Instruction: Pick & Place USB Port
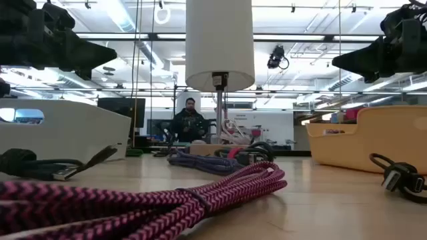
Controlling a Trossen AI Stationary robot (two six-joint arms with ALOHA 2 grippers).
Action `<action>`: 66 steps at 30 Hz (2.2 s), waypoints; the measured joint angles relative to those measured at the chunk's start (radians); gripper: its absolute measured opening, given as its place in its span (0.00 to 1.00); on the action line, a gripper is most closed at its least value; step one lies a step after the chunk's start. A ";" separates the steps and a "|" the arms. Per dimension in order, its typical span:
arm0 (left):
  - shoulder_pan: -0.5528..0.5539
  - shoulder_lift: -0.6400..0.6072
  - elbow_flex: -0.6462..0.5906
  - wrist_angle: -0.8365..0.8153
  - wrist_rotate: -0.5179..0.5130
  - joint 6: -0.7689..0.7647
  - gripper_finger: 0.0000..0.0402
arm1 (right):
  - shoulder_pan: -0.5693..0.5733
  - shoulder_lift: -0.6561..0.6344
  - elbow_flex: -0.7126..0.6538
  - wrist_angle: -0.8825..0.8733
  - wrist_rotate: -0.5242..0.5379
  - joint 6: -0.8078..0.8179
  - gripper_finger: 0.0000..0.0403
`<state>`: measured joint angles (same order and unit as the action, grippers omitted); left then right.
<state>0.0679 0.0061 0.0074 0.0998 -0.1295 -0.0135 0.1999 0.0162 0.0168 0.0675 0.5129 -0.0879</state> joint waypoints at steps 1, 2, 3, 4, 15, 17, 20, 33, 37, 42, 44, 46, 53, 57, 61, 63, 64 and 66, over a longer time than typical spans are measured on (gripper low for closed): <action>0.000 0.000 0.000 0.000 0.000 0.000 0.14 | 0.000 0.000 0.000 0.000 0.000 0.000 0.15; 0.000 0.000 0.000 0.000 0.000 0.000 0.14 | 0.000 0.000 0.000 0.000 0.000 0.000 0.15; 0.000 0.000 0.000 0.000 0.000 0.000 0.14 | 0.000 0.000 0.000 0.000 0.000 0.000 0.15; 0.000 0.000 0.000 0.000 0.000 0.000 0.14 | 0.000 0.000 0.000 0.000 0.000 0.000 0.15; 0.000 0.000 0.000 0.000 0.000 0.000 0.14 | 0.000 0.000 0.000 0.000 0.000 0.000 0.15; 0.000 0.000 0.000 0.000 0.000 0.000 0.14 | 0.000 0.000 0.000 0.000 0.000 0.000 0.15; 0.000 0.000 0.000 0.000 0.000 0.000 0.14 | 0.000 0.000 0.000 0.000 0.000 0.000 0.15; 0.000 0.000 0.000 0.000 0.000 0.000 0.14 | 0.000 0.000 0.000 0.000 0.000 0.000 0.15; 0.000 0.000 0.000 0.000 0.000 0.000 0.14 | 0.000 0.000 0.000 0.000 0.000 0.000 0.15; 0.000 0.000 0.000 0.000 0.000 0.000 0.14 | 0.000 0.000 0.000 0.000 0.000 0.000 0.15; 0.000 0.000 0.000 0.000 0.000 0.000 0.14 | 0.000 0.000 0.000 0.000 0.000 0.000 0.15; 0.000 0.000 0.000 0.000 0.000 0.000 0.14 | 0.000 0.000 0.000 0.000 0.000 0.000 0.15; 0.000 0.000 0.000 0.000 0.000 0.000 0.14 | 0.000 0.000 0.000 0.000 0.000 0.000 0.15; 0.000 0.000 0.000 0.000 0.000 0.000 0.14 | 0.000 0.000 0.000 0.000 -0.002 0.000 0.15; 0.000 0.000 0.000 0.000 0.000 0.000 0.14 | 0.000 0.000 0.000 0.012 -0.054 0.000 0.15; 0.000 0.000 0.000 0.000 0.000 0.000 0.14 | 0.000 0.000 0.000 0.028 0.021 0.000 0.15; 0.000 0.000 0.000 0.000 0.000 0.000 0.14 | 0.000 -0.001 0.000 0.030 0.054 0.000 0.15; 0.000 0.000 0.000 0.000 0.000 0.000 0.14 | 0.000 0.000 0.000 0.028 0.095 0.000 0.15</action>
<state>0.0681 0.0061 0.0074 0.0998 -0.1295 -0.0135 0.1997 0.0158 0.0166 0.0959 0.6075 -0.0879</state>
